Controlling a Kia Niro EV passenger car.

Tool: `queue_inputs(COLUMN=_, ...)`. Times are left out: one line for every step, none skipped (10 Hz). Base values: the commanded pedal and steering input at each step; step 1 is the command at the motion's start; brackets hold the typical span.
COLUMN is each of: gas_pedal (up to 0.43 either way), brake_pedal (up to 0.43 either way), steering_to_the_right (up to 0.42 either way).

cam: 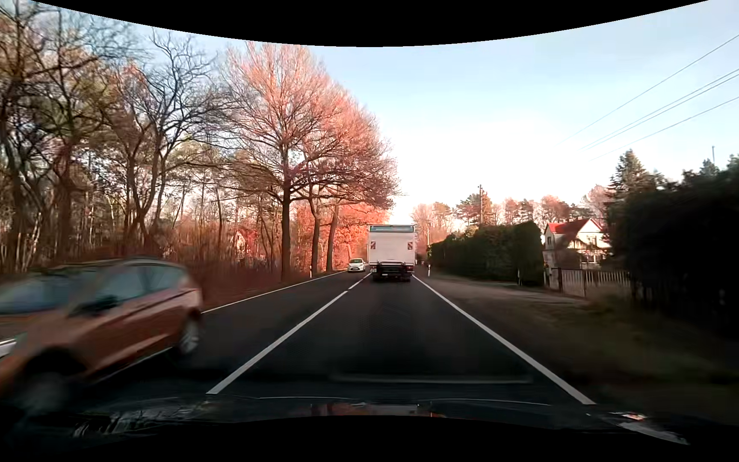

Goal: Follow the waypoints while adhering to traffic rules and regulations

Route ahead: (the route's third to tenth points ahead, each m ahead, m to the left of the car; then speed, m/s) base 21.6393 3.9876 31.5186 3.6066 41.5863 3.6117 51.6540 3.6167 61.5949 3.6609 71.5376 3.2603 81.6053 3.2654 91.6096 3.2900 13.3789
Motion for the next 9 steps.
queue_inputs(gas_pedal=0.098, brake_pedal=0.0, steering_to_the_right=-0.002)
queue_inputs(gas_pedal=0.11, brake_pedal=0.0, steering_to_the_right=-0.002)
queue_inputs(gas_pedal=0.13, brake_pedal=0.0, steering_to_the_right=-0.002)
queue_inputs(gas_pedal=0.13, brake_pedal=0.0, steering_to_the_right=-0.003)
queue_inputs(gas_pedal=0.13, brake_pedal=0.0, steering_to_the_right=-0.002)
queue_inputs(gas_pedal=0.13, brake_pedal=0.0, steering_to_the_right=-0.002)
queue_inputs(gas_pedal=0.13, brake_pedal=0.0, steering_to_the_right=-0.003)
queue_inputs(gas_pedal=0.13, brake_pedal=0.0, steering_to_the_right=-0.002)
queue_inputs(gas_pedal=0.13, brake_pedal=0.0, steering_to_the_right=-0.002)
